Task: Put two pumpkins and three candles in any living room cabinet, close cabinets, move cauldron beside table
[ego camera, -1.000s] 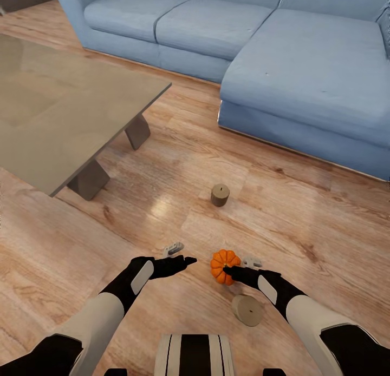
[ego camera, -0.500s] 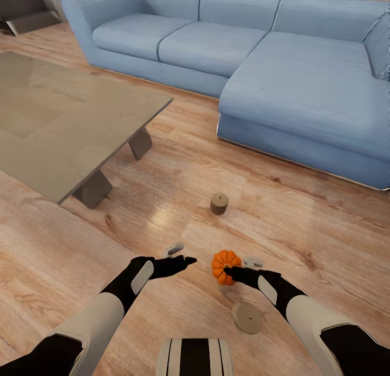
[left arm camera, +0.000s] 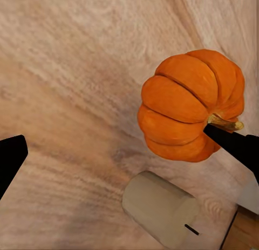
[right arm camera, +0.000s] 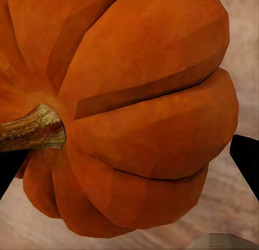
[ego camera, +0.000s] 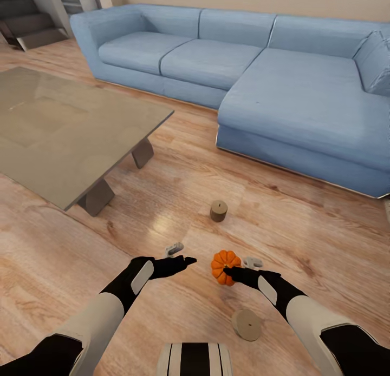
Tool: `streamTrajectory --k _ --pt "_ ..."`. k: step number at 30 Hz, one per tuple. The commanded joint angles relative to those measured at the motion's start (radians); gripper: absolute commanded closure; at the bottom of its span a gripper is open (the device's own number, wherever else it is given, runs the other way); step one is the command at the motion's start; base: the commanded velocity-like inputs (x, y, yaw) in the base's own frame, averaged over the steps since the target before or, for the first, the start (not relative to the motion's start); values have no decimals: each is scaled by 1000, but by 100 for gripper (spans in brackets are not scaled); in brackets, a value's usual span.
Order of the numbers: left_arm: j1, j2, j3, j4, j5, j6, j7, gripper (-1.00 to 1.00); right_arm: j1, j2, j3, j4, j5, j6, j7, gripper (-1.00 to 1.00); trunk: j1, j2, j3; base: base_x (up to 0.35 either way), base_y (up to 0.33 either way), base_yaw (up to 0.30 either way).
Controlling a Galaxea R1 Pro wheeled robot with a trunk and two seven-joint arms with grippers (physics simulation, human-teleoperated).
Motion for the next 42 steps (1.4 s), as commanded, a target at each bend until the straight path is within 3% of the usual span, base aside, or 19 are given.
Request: streamTrajectory --k 1,19,34,42 --pt "0 0 -2 -1 2 4 0 -100 0 -1 8 -1 -9 4 1 100 -4 7 3 0 0 0" --pt "0 0 -2 0 2 4 2 -100 0 -1 7 -1 -11 5 1 100 -73 133 59 0 0 0" --pt "0 0 -2 0 1 3 1 -100 0 -1 8 -1 -9 5 1 100 -131 238 128 0 0 53" --pt "0 0 -2 0 1 2 1 -100 0 -1 8 -1 -9 5 1 100 -131 238 141 0 0 63"
